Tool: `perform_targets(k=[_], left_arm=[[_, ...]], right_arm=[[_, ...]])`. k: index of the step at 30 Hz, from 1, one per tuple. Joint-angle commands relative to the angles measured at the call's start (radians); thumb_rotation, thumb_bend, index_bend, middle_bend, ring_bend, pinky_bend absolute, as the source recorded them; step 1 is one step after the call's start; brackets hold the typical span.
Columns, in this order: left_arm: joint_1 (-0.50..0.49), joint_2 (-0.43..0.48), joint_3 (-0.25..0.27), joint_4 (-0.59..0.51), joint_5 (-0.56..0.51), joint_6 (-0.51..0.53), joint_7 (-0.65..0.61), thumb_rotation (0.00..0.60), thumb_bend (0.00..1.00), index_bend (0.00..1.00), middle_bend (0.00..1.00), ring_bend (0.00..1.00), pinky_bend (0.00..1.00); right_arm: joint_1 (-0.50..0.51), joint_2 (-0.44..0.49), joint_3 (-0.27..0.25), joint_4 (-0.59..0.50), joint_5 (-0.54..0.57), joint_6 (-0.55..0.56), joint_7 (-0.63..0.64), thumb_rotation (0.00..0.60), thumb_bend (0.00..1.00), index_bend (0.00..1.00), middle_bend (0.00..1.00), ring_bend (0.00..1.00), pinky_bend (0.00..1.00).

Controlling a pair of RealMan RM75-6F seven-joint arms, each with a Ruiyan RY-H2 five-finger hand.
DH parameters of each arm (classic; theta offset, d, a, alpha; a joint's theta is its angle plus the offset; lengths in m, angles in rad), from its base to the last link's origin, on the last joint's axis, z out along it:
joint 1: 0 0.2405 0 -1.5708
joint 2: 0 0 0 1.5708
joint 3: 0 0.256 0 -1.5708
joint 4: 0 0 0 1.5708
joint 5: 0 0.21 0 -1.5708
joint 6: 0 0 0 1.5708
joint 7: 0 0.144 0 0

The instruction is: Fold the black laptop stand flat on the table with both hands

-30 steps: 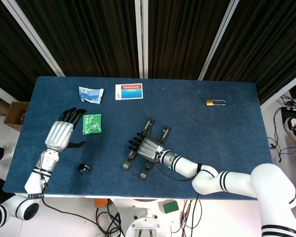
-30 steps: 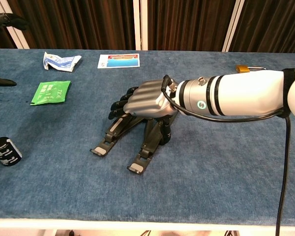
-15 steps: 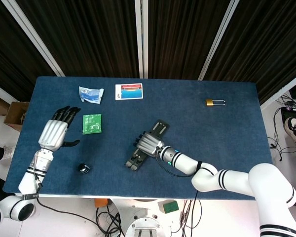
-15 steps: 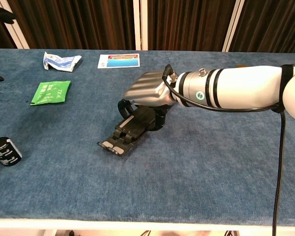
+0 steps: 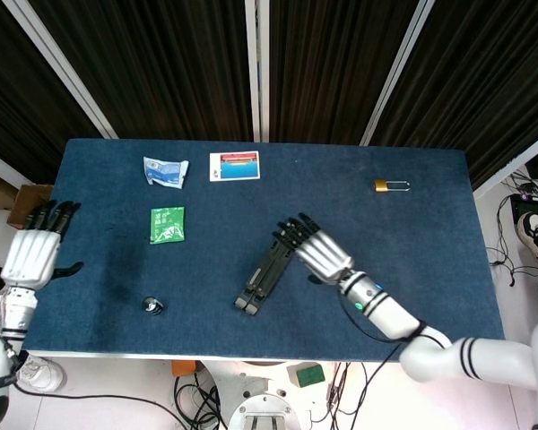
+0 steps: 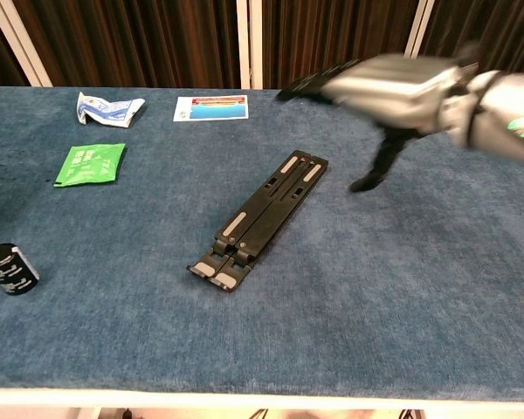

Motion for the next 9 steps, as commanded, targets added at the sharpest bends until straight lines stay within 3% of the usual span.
perform_targets(k=[1,5,9], left_arm=[[0.071,0.041,0.037,-0.018,0.015,0.065,-0.026,0.6,0.02,0.09,0.08,0.03,0.11],[0.146,0.058,0.061,-0.034,0.036,0.144,-0.054,0.6,0.02,0.09,0.08,0.03,0.11],[0.213,0.056,0.085,-0.049,0.066,0.225,-0.034,0.6,0.02,0.09,0.08,0.03,0.11]], right_arm=[[-0.319,0.243,-0.115,-0.139,-0.138,0.405,0.111,0.6,0.09,0.0,0.11,0.0,0.0],[-0.489,0.304,-0.153,-0.093,-0.167,0.596,0.246,0.6,0.12,0.0,0.12,0.0,0.0],[-0.604,0.299,-0.176,-0.016,-0.173,0.677,0.358,0.6,0.13,0.0,0.12,0.0,0.0]])
